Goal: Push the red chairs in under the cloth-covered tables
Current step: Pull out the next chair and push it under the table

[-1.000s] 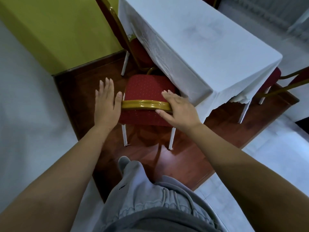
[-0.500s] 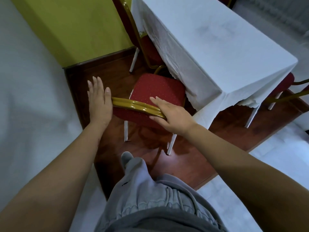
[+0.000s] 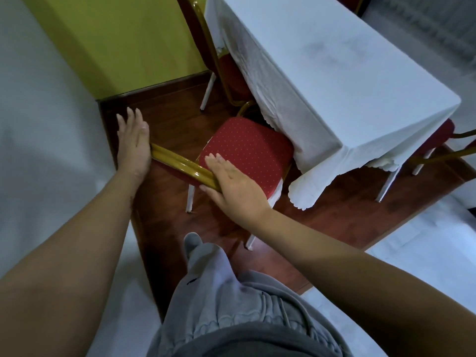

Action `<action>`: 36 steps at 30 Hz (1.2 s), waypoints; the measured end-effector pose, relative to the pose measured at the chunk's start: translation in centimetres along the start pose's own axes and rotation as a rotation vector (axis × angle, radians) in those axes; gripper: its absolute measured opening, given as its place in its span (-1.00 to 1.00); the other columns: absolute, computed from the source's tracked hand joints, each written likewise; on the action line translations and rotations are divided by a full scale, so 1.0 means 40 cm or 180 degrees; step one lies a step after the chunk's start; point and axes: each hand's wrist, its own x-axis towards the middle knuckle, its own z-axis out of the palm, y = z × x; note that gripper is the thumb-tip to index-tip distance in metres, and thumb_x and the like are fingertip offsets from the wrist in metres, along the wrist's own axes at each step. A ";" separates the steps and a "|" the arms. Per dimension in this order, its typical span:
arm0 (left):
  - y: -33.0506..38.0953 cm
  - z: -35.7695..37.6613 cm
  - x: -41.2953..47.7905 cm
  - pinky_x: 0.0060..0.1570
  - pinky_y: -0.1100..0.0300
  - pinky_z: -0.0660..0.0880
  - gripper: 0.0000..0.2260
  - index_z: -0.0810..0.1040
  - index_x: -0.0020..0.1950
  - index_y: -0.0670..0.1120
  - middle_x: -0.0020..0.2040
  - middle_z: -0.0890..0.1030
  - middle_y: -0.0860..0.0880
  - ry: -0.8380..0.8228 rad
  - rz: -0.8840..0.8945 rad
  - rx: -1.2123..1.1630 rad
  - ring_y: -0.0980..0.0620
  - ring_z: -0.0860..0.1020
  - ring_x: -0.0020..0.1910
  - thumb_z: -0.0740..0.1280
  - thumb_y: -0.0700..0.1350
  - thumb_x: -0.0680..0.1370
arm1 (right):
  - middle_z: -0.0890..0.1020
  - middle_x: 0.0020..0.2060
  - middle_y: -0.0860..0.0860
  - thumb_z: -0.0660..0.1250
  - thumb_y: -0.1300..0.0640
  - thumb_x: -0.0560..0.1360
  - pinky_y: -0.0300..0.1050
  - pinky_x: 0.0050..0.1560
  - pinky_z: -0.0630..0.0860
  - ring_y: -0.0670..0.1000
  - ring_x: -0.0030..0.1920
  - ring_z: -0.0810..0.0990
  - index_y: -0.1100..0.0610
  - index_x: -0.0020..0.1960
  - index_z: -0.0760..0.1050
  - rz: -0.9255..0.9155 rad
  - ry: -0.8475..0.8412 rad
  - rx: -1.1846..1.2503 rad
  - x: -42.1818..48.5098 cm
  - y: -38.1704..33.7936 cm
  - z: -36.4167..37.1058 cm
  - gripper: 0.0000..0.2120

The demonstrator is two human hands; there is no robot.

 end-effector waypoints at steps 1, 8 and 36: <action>0.008 0.007 0.009 0.52 0.02 -0.21 -0.54 -0.02 0.59 -0.07 0.60 -0.08 -0.05 -0.0039 0.0019 -0.0046 -0.03 -0.21 0.56 -0.14 0.02 0.70 | 0.34 0.46 0.12 0.23 -0.05 0.60 -0.26 0.47 -0.03 0.03 0.49 0.24 0.22 0.50 0.23 0.0020 0.0011 -0.0048 0.005 0.009 -0.004 -0.43; 0.055 0.065 0.114 0.50 0.03 -0.21 -0.52 -0.03 0.58 -0.08 0.60 -0.08 -0.05 -0.0282 0.0124 -0.0076 -0.02 -0.21 0.56 -0.15 0.05 0.68 | 0.34 0.46 0.09 0.22 -0.09 0.60 -0.33 0.45 -0.08 0.00 0.49 0.23 0.19 0.51 0.22 0.0255 0.0167 -0.0270 0.055 0.080 -0.022 -0.41; 0.130 0.222 0.771 0.52 0.04 -0.21 -0.51 -0.01 0.58 -0.11 0.60 -0.02 -0.05 -0.1160 0.0955 -0.0015 0.02 -0.14 0.57 -0.17 0.03 0.68 | 0.24 0.51 0.10 0.03 -0.28 0.59 -0.19 0.49 -0.10 0.01 0.52 0.14 0.17 0.55 0.11 0.1686 0.0449 -0.1110 0.538 0.247 0.025 -0.30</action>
